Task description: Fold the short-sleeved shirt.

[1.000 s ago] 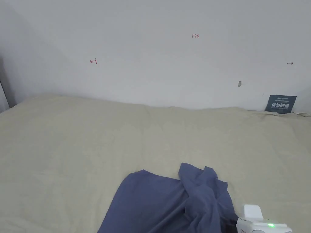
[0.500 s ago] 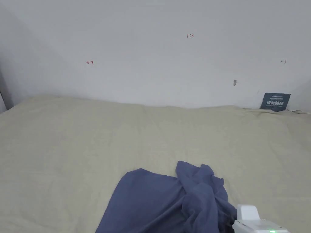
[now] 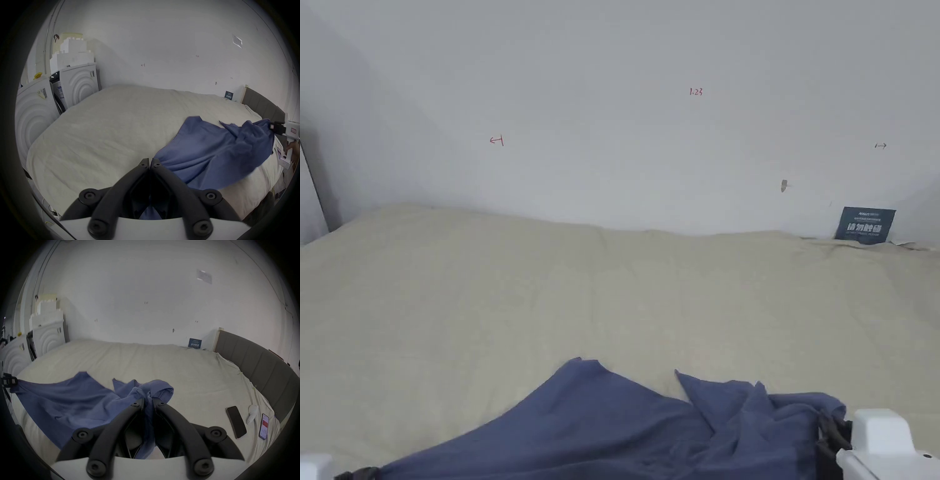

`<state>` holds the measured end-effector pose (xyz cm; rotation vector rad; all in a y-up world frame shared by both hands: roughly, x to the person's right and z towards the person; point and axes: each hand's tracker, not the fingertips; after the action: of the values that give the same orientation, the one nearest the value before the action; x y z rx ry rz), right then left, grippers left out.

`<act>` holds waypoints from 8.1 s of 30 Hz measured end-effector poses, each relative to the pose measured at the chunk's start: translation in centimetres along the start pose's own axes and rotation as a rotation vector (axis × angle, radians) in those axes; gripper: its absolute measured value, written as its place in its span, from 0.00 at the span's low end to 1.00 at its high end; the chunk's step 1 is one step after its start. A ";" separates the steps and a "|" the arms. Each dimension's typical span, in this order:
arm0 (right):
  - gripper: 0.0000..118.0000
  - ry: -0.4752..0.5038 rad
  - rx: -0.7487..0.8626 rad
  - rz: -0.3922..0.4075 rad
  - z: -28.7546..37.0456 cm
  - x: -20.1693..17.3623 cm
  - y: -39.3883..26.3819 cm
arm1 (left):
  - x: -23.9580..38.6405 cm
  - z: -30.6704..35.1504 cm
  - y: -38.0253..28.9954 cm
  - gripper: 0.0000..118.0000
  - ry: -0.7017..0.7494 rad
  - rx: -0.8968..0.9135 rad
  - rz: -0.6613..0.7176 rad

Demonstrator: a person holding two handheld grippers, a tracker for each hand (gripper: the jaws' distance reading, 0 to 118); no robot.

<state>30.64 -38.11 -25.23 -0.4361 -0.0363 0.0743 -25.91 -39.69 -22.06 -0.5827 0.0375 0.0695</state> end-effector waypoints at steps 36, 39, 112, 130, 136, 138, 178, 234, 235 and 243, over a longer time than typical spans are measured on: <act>0.06 -0.135 0.235 -0.024 -4.0 1.7 20.7 | 1.6 -4.7 26.7 0.00 0.055 0.279 -0.025; 0.06 -0.148 0.237 -0.026 -5.3 2.1 22.7 | 1.8 -5.3 29.1 0.00 0.071 0.278 -0.031; 0.07 -0.252 -0.207 0.030 -0.6 -1.0 -13.4 | -1.6 -4.1 -12.1 0.00 0.084 -0.145 0.014; 0.50 -0.081 0.064 -0.074 3.9 -4.9 -6.7 | 2.9 2.9 -5.9 0.60 0.034 0.178 -0.020; 0.04 -0.053 0.129 -0.084 4.9 -8.3 -5.2 | 6.5 4.5 -4.3 0.20 0.029 0.260 -0.077; 0.00 -0.052 0.141 -0.078 5.4 -9.2 -5.3 | 7.4 4.8 -4.5 0.03 0.026 0.273 -0.085; 0.00 -0.013 -0.065 -0.008 -5.1 -10.7 -6.5 | 12.7 -39.6 12.3 0.62 -0.049 -0.402 -0.264; 0.02 -0.137 -0.412 -0.134 -16.8 7.2 -3.1 | 12.7 -20.3 11.3 0.00 -0.132 -0.087 -0.217; 0.02 -0.136 -0.376 -0.160 -16.0 7.3 -2.6 | 12.6 -20.0 11.6 0.00 -0.130 -0.079 -0.216; 0.01 -0.111 -0.195 -0.143 -11.0 7.1 2.7 | 10.7 -16.4 14.6 0.00 -0.120 0.000 -0.189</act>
<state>38.11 -39.78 -36.22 -0.6223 -0.1847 -0.0464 -16.58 -35.96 -44.34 -0.5790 -0.1340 -0.0794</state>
